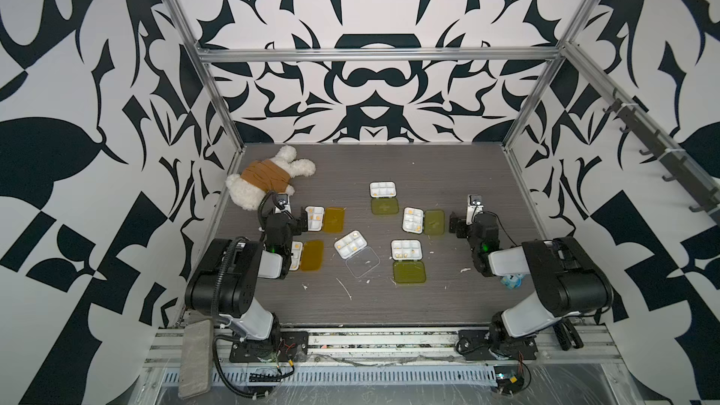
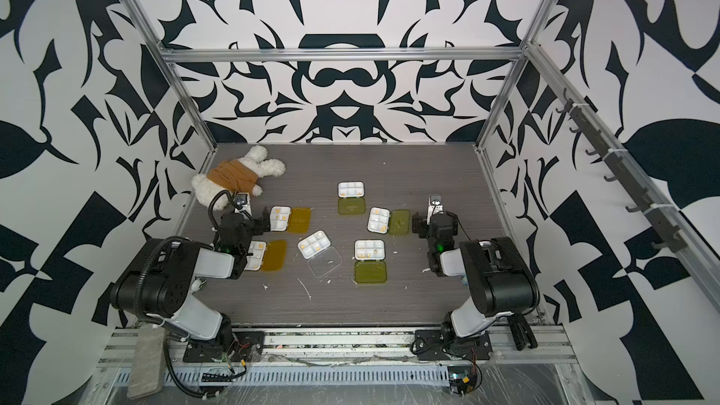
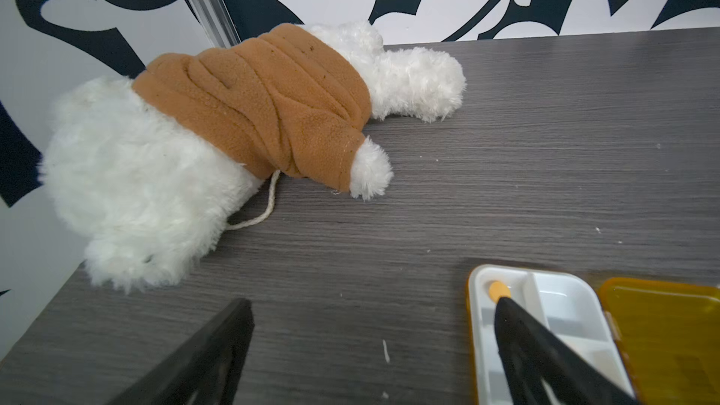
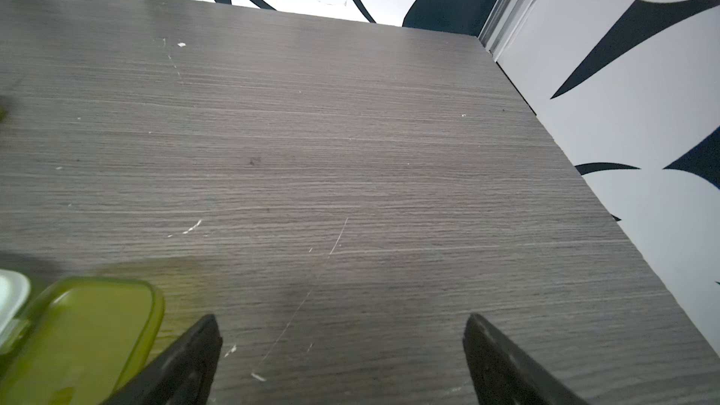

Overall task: Close pillboxes
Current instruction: Close the lid on the pillbox.

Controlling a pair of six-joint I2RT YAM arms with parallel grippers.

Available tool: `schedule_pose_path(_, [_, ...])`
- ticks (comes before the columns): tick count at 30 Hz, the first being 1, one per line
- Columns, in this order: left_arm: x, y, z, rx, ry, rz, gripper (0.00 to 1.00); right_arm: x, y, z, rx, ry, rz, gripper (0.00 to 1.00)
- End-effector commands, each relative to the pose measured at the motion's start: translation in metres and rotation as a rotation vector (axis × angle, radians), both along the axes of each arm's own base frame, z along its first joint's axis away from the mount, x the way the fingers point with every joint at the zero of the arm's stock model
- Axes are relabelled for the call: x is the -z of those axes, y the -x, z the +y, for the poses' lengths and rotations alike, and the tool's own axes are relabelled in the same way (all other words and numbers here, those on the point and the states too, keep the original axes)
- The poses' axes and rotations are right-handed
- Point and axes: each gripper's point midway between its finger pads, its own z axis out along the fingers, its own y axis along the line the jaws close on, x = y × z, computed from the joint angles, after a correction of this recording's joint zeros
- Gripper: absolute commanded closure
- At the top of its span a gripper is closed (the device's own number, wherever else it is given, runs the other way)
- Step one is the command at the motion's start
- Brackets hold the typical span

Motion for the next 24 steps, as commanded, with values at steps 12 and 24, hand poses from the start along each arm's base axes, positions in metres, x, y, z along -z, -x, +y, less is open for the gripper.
schedule_pose_path(12, [-0.0086,-0.0029,0.0002,-0.007,0.002,-0.026,0.01,-0.0161,-0.0074,0.0000,0.009,-0.014,-0.053,0.00])
schedule_pose_path(24, [-0.0079,-0.0024,0.0002,-0.006,0.001,-0.024,0.01,-0.0161,-0.0074,-0.0002,0.010,-0.013,-0.053,0.00])
